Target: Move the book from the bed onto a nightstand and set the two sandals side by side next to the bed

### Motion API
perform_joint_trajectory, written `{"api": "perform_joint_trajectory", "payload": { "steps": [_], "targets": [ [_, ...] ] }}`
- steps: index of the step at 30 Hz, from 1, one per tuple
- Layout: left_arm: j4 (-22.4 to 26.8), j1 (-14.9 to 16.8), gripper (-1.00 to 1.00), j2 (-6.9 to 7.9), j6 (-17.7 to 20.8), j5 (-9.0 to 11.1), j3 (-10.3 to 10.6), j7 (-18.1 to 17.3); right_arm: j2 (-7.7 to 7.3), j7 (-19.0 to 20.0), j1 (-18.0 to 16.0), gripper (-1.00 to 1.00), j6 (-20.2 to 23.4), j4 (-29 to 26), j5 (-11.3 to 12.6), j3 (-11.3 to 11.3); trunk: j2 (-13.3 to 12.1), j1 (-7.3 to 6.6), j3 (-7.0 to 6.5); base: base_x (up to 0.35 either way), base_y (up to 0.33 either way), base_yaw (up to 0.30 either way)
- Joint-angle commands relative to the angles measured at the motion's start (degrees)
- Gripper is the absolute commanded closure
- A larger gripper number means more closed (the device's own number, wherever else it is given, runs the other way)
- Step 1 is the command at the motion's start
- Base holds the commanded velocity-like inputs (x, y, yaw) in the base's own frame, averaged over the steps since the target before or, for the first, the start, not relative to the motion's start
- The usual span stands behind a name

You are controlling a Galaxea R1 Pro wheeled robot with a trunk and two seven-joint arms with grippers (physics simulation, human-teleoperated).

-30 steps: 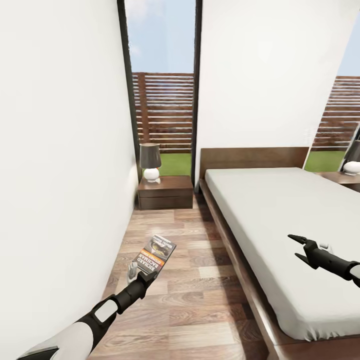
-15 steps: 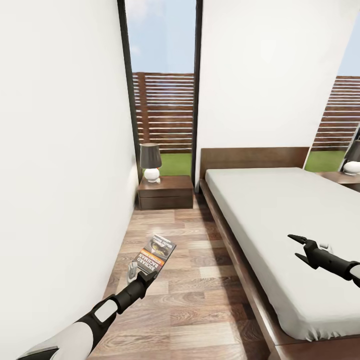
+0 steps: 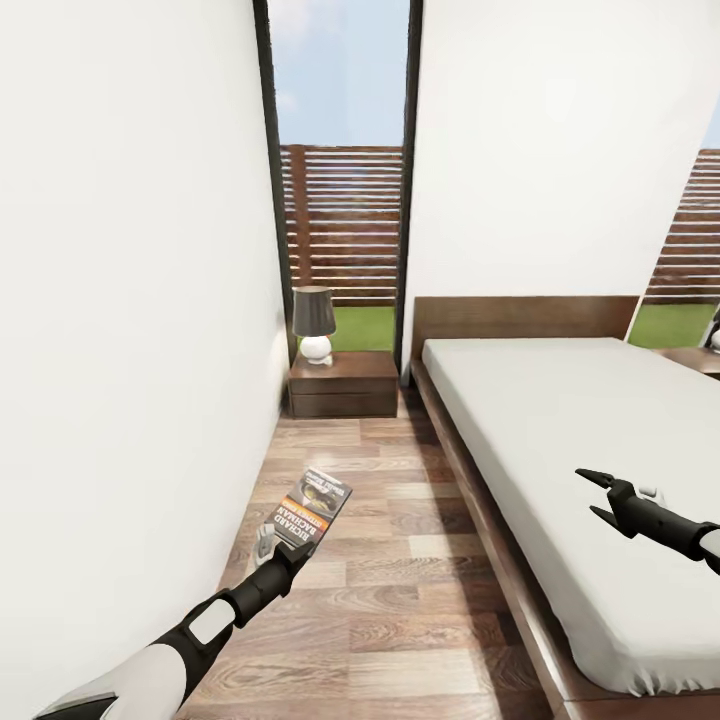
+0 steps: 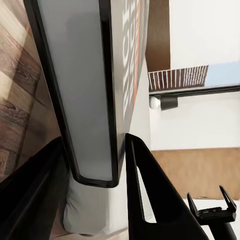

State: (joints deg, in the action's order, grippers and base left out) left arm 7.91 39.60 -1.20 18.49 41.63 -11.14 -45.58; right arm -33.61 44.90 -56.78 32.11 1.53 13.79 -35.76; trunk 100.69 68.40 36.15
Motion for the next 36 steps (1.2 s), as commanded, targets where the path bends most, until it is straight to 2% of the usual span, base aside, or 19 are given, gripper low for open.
{"api": "perform_joint_trajectory", "payload": {
  "steps": [1,36],
  "targets": [
    [0.0,0.04,1.0,-0.03,0.58,-0.04,-0.46,-0.15,-0.06,0.08,-0.08,-1.0,0.33,0.17,0.61,0.25,0.03,0.0,0.06,0.0,0.0,0.092],
    [0.14,0.04,1.0,-0.03,-0.09,-0.28,-0.33,-0.27,-0.04,0.1,0.44,-1.0,-0.36,0.24,0.75,0.25,0.03,0.0,0.06,0.0,0.0,0.01]
  ]
}}
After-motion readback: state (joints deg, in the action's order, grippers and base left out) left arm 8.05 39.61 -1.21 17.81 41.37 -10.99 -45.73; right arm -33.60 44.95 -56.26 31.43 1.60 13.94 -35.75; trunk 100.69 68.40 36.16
